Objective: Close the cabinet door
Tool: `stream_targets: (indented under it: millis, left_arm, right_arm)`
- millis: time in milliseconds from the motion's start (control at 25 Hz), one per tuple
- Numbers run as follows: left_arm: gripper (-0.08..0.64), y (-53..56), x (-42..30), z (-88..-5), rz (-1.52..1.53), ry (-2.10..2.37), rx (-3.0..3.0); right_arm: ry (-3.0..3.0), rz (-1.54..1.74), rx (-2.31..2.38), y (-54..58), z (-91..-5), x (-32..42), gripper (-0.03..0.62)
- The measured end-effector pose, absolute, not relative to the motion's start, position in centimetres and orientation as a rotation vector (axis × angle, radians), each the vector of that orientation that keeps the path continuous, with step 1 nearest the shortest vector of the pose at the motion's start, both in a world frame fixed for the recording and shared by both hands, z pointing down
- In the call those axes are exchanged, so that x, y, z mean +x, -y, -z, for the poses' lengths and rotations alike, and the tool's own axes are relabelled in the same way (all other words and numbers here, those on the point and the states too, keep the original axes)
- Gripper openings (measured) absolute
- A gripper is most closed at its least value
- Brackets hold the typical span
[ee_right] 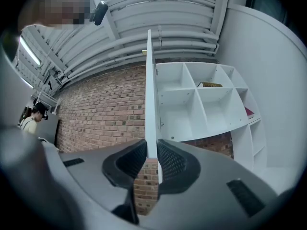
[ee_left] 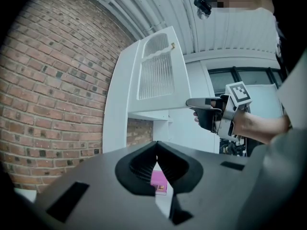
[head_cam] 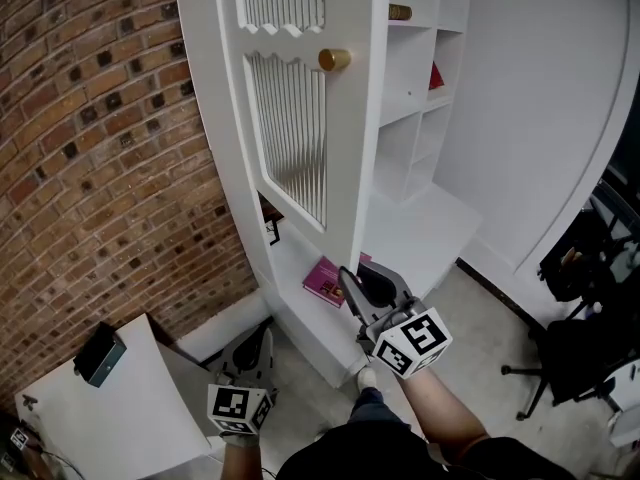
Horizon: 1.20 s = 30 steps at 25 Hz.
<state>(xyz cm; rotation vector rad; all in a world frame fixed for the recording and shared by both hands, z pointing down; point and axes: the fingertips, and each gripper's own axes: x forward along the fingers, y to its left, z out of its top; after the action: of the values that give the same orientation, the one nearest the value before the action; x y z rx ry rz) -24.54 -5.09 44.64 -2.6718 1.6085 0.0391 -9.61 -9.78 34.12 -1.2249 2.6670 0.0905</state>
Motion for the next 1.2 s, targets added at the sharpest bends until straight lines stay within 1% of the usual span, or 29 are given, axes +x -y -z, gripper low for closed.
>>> stream_targets:
  millis: [480,1200]
  left_arm:
    - [0.009,8.6,-21.4,-44.9,-0.009,-1.550,-2.707]
    - [0.009,16.5,-16.2,-44.5,0.073,-1.468,-2.742]
  right_arm:
    - [-2.660,-0.112,-1.236,12.3,-34.1,-6.0,0.078]
    - [-2.648,-0.106,-1.200,19.3,-34.1,-0.4,0.110]
